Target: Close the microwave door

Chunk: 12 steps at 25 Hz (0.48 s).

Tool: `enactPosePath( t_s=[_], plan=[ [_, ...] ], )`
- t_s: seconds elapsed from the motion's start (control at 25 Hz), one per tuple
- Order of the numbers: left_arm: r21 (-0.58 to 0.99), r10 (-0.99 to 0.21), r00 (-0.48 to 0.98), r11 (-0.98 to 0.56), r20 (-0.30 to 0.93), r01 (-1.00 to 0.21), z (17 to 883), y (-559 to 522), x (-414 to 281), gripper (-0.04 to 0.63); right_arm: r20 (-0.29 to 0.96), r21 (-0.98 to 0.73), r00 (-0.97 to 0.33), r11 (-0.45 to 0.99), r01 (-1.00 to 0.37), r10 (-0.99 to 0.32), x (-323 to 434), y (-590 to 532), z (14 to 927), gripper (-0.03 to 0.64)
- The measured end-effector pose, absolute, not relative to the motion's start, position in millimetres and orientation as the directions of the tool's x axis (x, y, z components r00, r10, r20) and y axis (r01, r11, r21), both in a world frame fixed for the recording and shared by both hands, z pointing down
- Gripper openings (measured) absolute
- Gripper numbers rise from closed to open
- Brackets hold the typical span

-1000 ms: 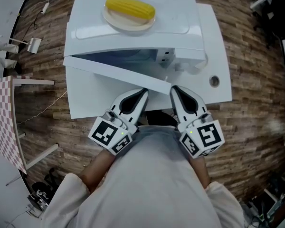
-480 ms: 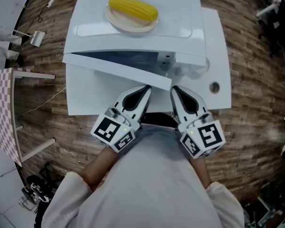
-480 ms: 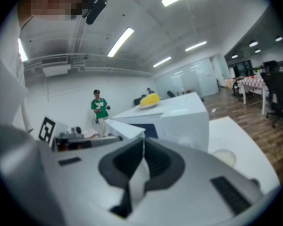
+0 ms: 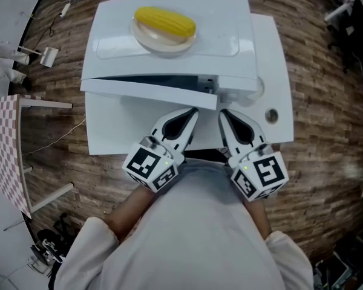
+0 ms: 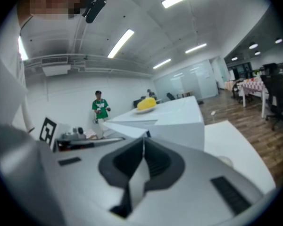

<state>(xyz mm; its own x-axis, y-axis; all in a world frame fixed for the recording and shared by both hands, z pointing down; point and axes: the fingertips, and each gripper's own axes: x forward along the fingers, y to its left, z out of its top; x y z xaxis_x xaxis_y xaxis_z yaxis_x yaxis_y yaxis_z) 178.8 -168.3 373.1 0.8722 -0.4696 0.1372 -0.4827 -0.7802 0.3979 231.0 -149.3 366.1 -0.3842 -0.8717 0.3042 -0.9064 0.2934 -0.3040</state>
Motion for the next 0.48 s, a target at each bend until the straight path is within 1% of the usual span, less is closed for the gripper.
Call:
enactPosePath(
  t_s=[0.48],
  plan=[
    [0.417, -0.506, 0.852, -0.750, 0.138, -0.513, 378, -181, 193, 0.020, 0.306, -0.299, -0.374, 0.285, -0.911, -0.876, 246, -152, 365, 0.024]
  ],
)
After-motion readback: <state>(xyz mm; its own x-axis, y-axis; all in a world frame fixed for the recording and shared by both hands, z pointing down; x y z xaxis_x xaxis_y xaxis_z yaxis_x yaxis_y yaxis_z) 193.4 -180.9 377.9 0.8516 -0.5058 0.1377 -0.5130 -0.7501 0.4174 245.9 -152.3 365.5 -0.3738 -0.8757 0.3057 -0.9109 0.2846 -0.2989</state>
